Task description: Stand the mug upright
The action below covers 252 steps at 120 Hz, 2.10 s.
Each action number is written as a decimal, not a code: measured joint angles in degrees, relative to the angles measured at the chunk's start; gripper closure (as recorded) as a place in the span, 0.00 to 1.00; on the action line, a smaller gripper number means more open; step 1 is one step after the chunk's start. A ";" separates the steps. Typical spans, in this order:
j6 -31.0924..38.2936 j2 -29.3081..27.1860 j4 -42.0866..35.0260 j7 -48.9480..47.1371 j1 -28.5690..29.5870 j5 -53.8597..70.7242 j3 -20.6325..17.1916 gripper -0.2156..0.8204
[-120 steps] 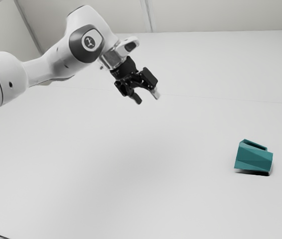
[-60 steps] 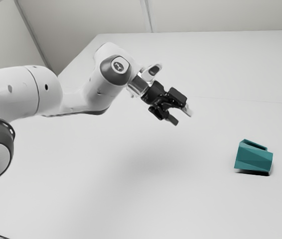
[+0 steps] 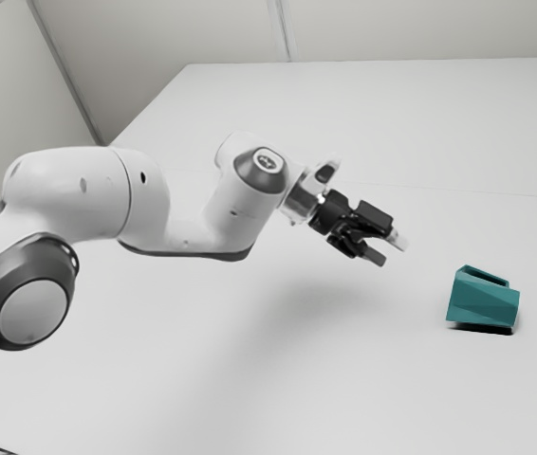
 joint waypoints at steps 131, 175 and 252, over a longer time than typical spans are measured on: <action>2.64 11.25 8.61 5.29 -6.36 -6.24 -1.43 0.23; 2.70 13.58 11.09 5.85 -7.67 -7.19 -1.47 0.23; 2.95 14.84 12.54 6.16 -8.67 -7.92 -1.51 0.62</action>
